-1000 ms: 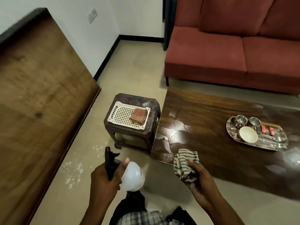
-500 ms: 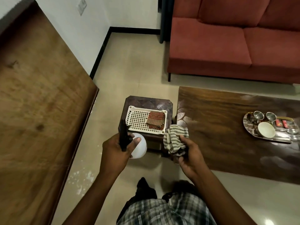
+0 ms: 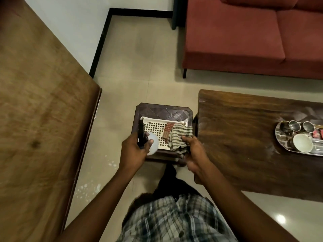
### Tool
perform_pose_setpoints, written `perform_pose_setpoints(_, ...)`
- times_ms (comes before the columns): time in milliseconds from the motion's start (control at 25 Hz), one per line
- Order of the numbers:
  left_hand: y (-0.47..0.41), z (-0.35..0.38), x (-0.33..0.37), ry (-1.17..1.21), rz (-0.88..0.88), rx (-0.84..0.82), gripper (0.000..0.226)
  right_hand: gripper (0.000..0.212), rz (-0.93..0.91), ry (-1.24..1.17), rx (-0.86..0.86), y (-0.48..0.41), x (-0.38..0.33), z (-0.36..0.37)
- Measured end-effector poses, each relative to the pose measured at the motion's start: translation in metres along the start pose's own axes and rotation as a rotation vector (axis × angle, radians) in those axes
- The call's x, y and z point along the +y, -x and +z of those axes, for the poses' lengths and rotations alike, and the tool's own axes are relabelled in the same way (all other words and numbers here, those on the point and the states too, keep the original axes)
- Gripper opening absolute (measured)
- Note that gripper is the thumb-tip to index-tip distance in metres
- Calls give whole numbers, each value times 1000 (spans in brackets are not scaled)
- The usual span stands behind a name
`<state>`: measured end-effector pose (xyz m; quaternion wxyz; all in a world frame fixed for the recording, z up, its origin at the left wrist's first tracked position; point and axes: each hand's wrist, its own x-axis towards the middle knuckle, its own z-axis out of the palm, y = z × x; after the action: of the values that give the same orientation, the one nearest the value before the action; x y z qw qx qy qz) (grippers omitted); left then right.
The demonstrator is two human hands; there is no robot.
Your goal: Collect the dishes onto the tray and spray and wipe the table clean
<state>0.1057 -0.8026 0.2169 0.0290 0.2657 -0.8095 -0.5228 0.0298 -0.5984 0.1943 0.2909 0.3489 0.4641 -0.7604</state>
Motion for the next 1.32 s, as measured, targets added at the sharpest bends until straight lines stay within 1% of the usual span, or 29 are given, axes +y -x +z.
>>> perform_pose_setpoints(120, -39, 22, -15, -31, -2, -31, 21, 35, 89, 47, 89, -54, 2, 12)
perform_pose_setpoints(280, -81, 45, -41, -121, 6, -106, 21, 32, 172, 115, 171, -117, 13, 23)
perform_pose_setpoints(400, -109, 55, -70, -150, -23, -153, 22, 31, 176, 149, 183, -161, 24, 29)
perform_pose_setpoints(520, -129, 62, -97, -175, -45, -142, 23, 26, 180, 199, 191, -194, 37, 32)
perform_pose_setpoints(600, -134, 67, -111, -163, -30, -154, 24, 24, 163, 234, 235, -208, 45, 24)
perform_pose_setpoints(680, -138, 69, -115, -176, -18, -172, 25, 28, 148, 246, 281, -211, 51, 14)
perform_pose_setpoints(760, -137, 69, -118, -212, -33, -184, 32, 38, 89, 300, 327, -204, 51, 8)
perform_pose_setpoints(800, -134, 65, -114, -241, -47, -204, 41, 40, 47, 356, 353, -197, 48, 7)
perform_pose_setpoints(880, -125, 51, -104, -300, -62, -255, 67, 40, -34, 535, 397, -173, 37, 8)
perform_pose_setpoints(920, -122, 42, -97, -325, -47, -248, 78, 41, -82, 655, 417, -158, 30, 12)
perform_pose_setpoints(960, -121, 32, -90, -354, -45, -226, 84, 41, -131, 774, 429, -146, 25, 14)
perform_pose_setpoints(1000, -121, 23, -81, -381, -39, -186, 84, 43, -178, 872, 427, -133, 20, 18)
perform_pose_setpoints(1080, -131, 6, -46, -426, 1, -113, 72, 44, -283, 1001, 370, -111, -2, 33)
perform_pose_setpoints(1120, -140, -3, -24, -429, 60, -82, 65, 44, -339, 1047, 325, -102, -17, 44)
perform_pose_setpoints(1240, -173, -28, 45, -453, 316, -31, 51, 52, -522, 1192, 208, -77, -66, 80)
perform_pose_setpoints(1320, -194, -36, 96, -461, 419, 57, 51, 56, -681, 1278, 203, -64, -108, 109)
